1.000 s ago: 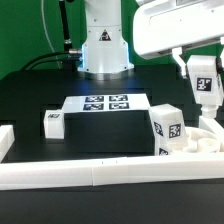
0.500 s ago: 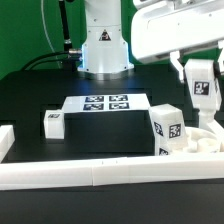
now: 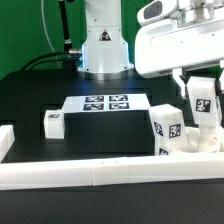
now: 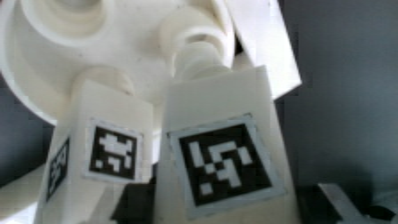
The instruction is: Assemble stool
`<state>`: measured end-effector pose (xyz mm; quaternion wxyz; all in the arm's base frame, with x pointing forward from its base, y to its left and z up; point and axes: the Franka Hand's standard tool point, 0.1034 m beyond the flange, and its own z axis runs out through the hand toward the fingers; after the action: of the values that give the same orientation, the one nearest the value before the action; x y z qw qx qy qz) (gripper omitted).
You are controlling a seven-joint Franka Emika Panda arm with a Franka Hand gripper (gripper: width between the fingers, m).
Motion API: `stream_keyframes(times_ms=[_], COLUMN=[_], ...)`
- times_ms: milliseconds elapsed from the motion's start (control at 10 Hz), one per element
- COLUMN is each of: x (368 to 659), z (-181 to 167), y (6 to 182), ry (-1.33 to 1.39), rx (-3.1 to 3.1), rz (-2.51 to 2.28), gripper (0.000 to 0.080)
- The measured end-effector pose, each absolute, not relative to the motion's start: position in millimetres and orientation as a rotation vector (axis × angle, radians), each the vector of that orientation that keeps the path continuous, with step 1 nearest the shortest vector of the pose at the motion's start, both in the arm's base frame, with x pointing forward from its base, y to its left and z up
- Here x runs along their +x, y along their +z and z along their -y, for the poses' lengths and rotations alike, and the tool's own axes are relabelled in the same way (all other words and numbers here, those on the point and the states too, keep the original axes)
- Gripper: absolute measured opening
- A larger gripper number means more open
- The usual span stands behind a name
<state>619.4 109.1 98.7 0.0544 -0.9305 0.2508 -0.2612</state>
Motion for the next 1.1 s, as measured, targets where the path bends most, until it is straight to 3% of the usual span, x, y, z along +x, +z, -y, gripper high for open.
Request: stream_keyframes(times_ms=[1100], x=[616], z=[-117], y=[75.8], ry=[-0.823], rx=[-2.834], rz=[-0.766], gripper=[0.0325])
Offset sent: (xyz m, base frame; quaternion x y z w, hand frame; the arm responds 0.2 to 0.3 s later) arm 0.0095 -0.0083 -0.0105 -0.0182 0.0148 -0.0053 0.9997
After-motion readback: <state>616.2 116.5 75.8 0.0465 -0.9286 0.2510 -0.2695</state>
